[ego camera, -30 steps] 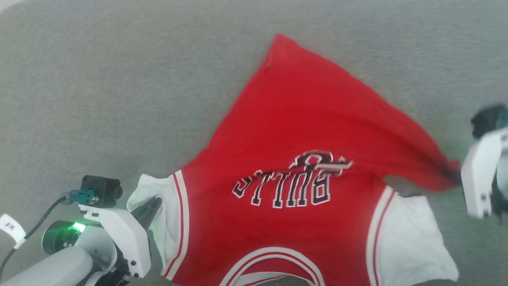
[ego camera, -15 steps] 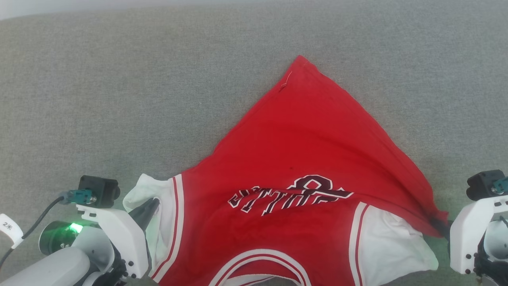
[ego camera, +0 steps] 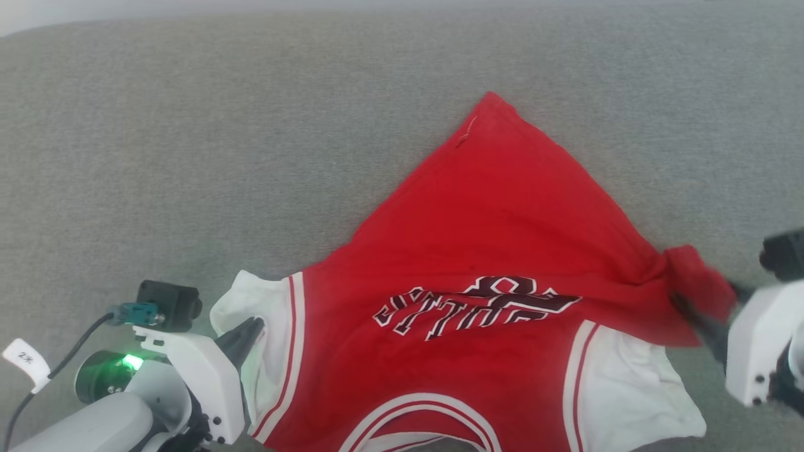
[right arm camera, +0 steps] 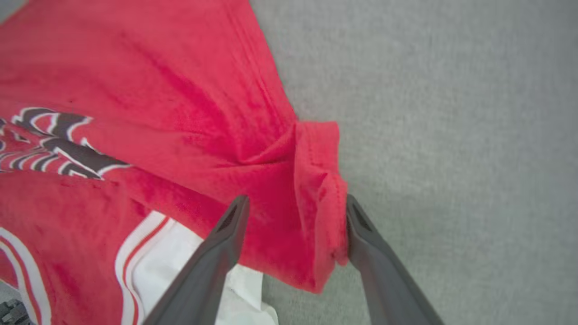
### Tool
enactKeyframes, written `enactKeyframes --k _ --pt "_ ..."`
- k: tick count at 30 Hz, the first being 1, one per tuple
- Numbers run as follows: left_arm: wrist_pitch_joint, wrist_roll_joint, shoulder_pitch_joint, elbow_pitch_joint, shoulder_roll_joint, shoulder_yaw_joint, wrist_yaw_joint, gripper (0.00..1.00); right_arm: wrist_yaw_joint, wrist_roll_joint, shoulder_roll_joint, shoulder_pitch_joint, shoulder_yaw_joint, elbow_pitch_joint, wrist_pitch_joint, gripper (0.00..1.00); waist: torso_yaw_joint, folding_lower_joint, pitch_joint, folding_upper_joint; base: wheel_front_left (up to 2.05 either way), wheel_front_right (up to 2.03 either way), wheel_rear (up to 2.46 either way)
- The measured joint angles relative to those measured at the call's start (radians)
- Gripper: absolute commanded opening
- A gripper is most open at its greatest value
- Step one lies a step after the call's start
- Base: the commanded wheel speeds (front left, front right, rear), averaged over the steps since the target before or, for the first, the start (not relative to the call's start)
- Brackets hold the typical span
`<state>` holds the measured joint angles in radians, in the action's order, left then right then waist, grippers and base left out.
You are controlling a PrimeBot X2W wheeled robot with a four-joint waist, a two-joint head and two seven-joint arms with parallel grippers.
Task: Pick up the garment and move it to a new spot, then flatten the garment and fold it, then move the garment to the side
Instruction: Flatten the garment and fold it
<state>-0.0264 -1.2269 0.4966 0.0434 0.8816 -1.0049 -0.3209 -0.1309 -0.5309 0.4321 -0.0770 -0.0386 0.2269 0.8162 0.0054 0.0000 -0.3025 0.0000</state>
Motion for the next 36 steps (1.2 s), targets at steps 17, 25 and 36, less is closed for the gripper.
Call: enactKeyframes --k 17,25,36 --pt "-0.048 0.067 0.11 -0.03 -0.11 -0.045 0.046 0.0 0.0 0.035 0.039 -0.591 0.3 -0.44 -0.217 1.0 0.158 0.0 -0.046 0.0 0.0 0.0 0.0" --pt "-0.051 0.076 0.151 -0.084 -0.173 -0.057 0.09 0.0 0.0 0.009 0.028 -0.837 0.457 -0.812 -0.222 1.0 0.249 0.0 -0.094 0.0 0.0 0.0 0.0" --pt "-0.033 0.075 0.168 -0.167 -0.204 -0.055 0.138 0.0 -0.001 -0.104 0.034 -1.017 0.669 -1.027 -0.009 0.0 0.288 0.0 -0.128 0.0 0.0 0.0 0.0"
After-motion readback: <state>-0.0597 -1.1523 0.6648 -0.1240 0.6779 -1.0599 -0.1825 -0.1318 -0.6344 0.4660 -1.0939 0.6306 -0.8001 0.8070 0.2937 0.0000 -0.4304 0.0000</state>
